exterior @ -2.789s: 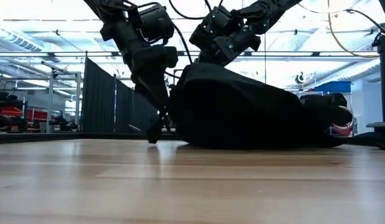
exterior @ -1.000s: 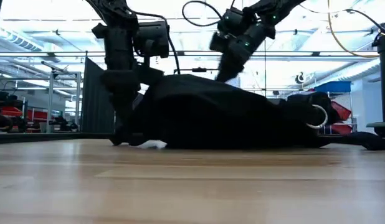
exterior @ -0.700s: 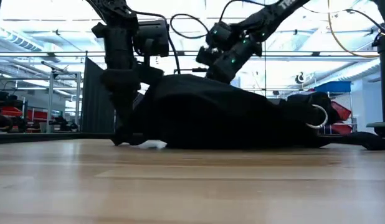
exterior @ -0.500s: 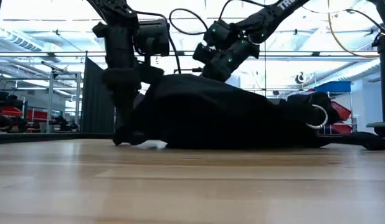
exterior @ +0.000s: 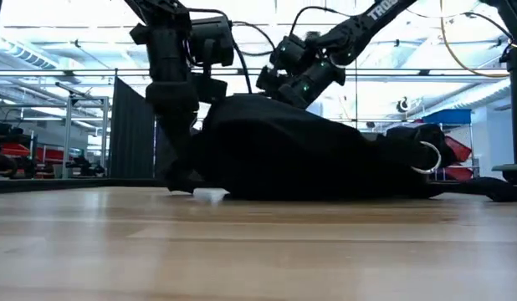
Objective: Unpack backpack
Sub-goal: Open the black backpack
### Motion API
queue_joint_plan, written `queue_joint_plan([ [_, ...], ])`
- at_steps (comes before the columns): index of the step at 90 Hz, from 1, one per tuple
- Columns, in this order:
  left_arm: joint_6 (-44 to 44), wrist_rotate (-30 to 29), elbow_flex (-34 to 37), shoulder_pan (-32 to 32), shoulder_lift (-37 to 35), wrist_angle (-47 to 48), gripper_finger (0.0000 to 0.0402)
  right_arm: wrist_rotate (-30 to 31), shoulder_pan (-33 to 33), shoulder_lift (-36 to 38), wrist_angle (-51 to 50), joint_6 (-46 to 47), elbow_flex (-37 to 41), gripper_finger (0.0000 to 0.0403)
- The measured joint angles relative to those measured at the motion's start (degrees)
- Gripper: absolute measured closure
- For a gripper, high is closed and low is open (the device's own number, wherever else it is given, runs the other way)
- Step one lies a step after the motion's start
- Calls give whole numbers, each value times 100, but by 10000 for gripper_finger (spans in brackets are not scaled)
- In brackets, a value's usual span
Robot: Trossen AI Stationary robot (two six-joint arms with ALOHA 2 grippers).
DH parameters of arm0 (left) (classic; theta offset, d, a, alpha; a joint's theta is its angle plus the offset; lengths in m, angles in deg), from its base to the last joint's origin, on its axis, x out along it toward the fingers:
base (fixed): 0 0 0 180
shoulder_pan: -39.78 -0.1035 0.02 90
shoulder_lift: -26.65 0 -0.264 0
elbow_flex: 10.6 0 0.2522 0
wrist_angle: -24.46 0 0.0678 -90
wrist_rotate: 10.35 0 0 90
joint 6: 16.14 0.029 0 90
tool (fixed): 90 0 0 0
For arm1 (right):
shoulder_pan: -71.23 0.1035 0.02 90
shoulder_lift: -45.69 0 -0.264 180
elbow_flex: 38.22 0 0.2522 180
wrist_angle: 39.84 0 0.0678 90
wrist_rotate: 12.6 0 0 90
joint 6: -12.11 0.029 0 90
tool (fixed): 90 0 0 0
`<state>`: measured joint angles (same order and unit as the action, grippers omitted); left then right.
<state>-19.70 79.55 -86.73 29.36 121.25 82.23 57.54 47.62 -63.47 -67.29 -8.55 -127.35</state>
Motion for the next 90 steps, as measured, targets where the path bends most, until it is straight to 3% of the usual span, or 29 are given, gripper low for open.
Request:
queue_joint_plan([
  [36,-2,41,0,4,-7,21,397,-15,11,-36,543,-122,0,271],
  [47,46,43,0,4,-7,24,397,-15,12,-40,771,-144,0,311],
  [56,92,61,-2,4,-7,32,397,-17,11,-40,860,-191,0,368],
  [67,125,91,-2,4,-7,92,397,3,13,-38,557,-452,0,398],
  [90,107,43,-7,4,-7,388,397,220,-79,211,-615,-949,-9,403],
])
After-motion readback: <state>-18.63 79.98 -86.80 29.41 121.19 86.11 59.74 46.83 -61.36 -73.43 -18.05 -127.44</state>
